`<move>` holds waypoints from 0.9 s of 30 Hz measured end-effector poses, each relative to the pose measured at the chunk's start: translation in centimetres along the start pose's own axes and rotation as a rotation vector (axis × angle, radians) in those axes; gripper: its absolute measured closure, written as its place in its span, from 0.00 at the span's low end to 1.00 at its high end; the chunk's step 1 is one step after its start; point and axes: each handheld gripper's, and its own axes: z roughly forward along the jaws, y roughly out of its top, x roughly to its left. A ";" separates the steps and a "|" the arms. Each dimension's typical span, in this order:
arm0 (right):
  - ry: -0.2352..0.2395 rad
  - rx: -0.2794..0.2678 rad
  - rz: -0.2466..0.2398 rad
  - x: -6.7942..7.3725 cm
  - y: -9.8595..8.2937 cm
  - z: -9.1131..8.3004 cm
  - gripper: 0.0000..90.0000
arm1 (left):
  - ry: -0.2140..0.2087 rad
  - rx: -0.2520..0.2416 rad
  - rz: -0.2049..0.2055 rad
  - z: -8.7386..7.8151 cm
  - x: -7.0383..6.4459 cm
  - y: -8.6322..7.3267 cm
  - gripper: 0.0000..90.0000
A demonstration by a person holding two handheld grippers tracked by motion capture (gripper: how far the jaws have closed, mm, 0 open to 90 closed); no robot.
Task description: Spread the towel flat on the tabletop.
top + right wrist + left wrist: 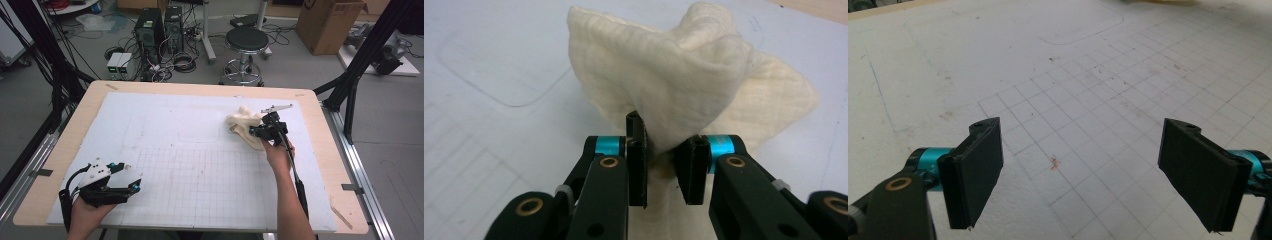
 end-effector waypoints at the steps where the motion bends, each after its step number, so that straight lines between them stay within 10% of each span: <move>1: 0.008 0.003 -0.001 0.2 0.1 -0.3 0.87 | -0.001 0.001 0.000 0.0 0.0 0.0 0.21; 27: 0.270 -0.043 -0.168 8.9 1.6 -7.6 0.86 | 0.001 0.006 0.007 0.2 -0.3 0.1 0.21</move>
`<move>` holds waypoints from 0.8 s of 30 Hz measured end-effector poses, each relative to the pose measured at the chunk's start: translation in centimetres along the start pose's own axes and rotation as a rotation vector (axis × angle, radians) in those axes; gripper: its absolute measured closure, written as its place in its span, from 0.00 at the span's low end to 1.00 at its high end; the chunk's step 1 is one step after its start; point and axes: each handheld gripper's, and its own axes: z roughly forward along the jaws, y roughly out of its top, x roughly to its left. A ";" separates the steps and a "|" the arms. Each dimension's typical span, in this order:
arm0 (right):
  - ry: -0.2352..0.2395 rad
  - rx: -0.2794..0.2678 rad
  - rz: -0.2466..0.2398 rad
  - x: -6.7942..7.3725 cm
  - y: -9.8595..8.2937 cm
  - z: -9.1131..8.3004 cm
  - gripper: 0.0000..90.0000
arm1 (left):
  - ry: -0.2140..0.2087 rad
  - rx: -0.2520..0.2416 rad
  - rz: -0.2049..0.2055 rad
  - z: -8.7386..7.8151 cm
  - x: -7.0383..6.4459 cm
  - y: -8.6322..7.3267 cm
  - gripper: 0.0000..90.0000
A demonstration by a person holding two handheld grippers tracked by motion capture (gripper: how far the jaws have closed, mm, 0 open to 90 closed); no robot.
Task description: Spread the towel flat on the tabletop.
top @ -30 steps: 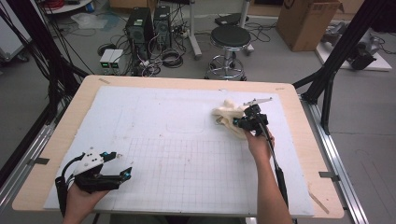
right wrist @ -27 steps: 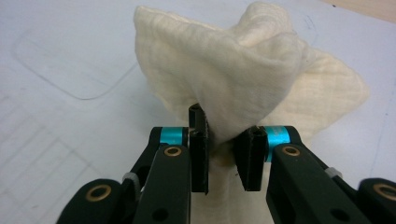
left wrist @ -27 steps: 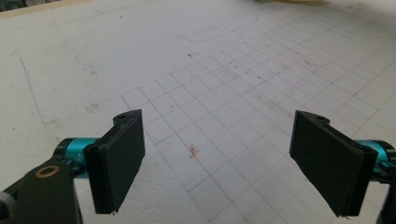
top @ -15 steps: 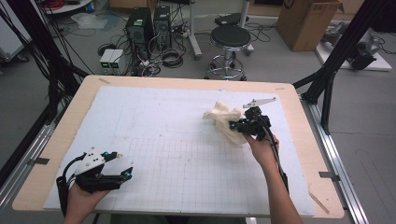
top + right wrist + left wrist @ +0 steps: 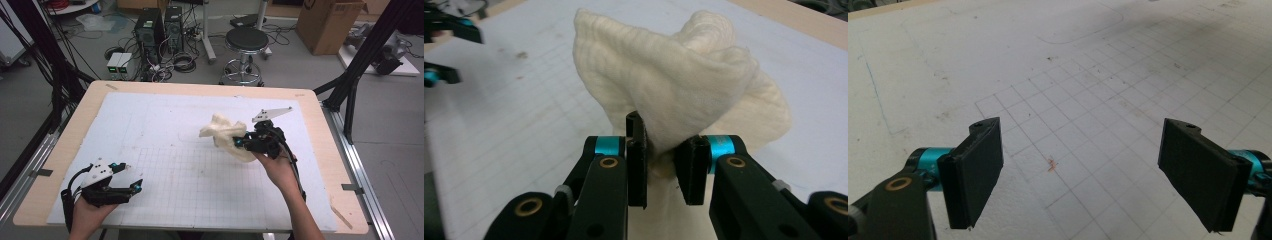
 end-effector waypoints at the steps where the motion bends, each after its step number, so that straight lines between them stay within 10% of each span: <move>1: 0.013 -0.003 -0.004 0.5 0.1 0.0 0.86 | 0.000 -0.002 -0.002 0.0 0.0 0.0 0.21; 13: 0.128 0.046 -0.013 3.9 -0.4 4.8 0.85 | -0.004 -0.009 -0.001 -0.1 0.0 0.0 0.21; 24: 0.016 0.119 0.036 3.6 -2.8 12.1 0.82 | -0.012 -0.009 0.006 0.1 -0.1 0.1 0.21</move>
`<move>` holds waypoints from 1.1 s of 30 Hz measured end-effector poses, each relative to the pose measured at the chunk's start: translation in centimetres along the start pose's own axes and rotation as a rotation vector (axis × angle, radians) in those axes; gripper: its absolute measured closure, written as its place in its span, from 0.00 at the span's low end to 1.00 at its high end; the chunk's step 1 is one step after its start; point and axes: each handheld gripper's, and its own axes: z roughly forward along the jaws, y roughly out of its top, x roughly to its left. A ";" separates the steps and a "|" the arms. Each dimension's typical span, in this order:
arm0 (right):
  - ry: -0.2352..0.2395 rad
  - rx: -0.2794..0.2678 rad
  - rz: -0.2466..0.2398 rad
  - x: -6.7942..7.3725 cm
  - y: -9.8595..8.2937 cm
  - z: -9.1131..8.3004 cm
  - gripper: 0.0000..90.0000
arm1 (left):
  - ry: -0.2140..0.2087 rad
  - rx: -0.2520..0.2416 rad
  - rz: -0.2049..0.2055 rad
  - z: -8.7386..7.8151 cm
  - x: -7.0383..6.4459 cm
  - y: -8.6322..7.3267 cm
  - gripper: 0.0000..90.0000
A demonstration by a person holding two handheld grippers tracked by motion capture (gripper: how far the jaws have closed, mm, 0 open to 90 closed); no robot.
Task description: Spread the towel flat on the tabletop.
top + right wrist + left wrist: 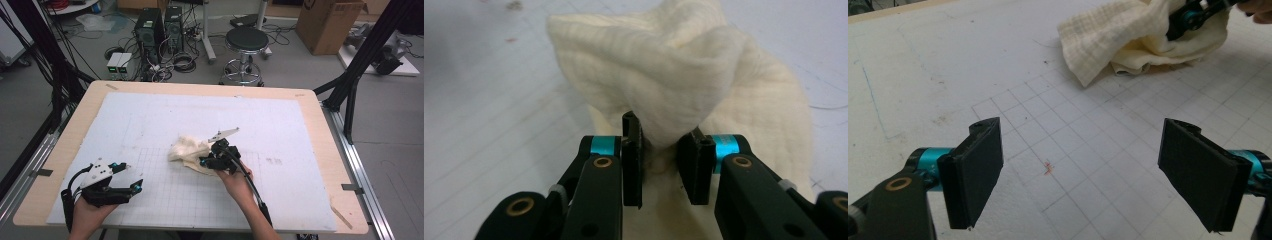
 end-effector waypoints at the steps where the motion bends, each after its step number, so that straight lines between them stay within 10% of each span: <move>1: -0.003 -0.005 0.010 -0.2 -0.1 0.4 0.81 | -0.001 0.000 -0.002 0.0 -0.1 0.0 0.21; 17: 0.012 -0.116 -0.037 0.4 -0.9 -2.8 0.44 | -0.051 0.008 0.022 0.8 -1.1 0.3 0.28; 33: -0.015 -0.151 -0.112 -0.6 -4.7 -6.9 0.51 | -0.165 -0.008 -0.018 2.1 -1.6 1.3 0.48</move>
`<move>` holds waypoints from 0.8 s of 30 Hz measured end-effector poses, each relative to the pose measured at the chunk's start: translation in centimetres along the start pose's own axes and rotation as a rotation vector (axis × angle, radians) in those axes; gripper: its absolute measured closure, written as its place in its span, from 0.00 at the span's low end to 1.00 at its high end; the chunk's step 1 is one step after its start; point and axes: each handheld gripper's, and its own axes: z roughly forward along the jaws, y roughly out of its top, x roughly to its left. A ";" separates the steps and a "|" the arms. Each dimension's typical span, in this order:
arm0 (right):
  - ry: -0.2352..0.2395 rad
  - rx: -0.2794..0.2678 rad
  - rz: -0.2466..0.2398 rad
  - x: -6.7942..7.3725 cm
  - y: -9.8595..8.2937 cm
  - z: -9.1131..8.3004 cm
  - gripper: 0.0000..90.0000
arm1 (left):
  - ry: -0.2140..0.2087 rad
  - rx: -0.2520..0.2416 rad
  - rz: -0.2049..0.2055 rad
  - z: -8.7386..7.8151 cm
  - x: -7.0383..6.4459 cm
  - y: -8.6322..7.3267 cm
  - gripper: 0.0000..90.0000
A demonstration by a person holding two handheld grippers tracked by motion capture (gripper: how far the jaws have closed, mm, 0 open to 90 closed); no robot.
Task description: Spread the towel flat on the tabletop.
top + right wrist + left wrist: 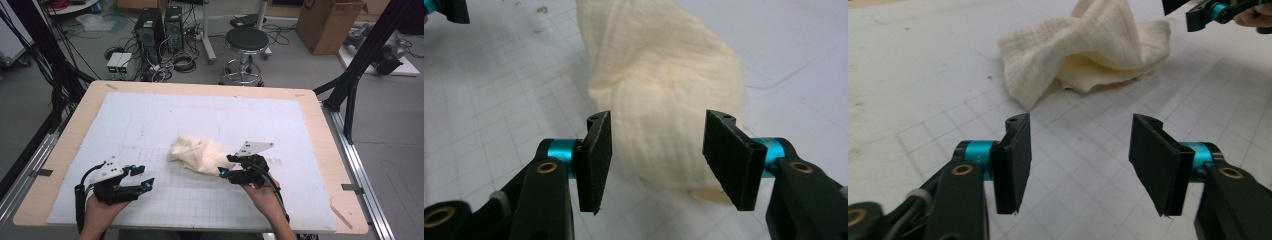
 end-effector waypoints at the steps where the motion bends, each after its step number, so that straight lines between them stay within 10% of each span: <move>1: -0.003 -0.002 0.007 -0.4 -0.2 -0.2 0.53 | -0.005 0.004 0.004 0.3 -0.1 0.1 0.51; 8: -0.017 -0.007 0.027 -2.1 -0.6 -0.2 0.60 | -0.023 0.027 0.036 3.4 -0.9 1.0 0.69; 24: 0.013 0.034 0.054 -3.0 -0.8 1.1 0.58 | -0.004 0.179 0.033 11.1 -1.2 3.0 0.72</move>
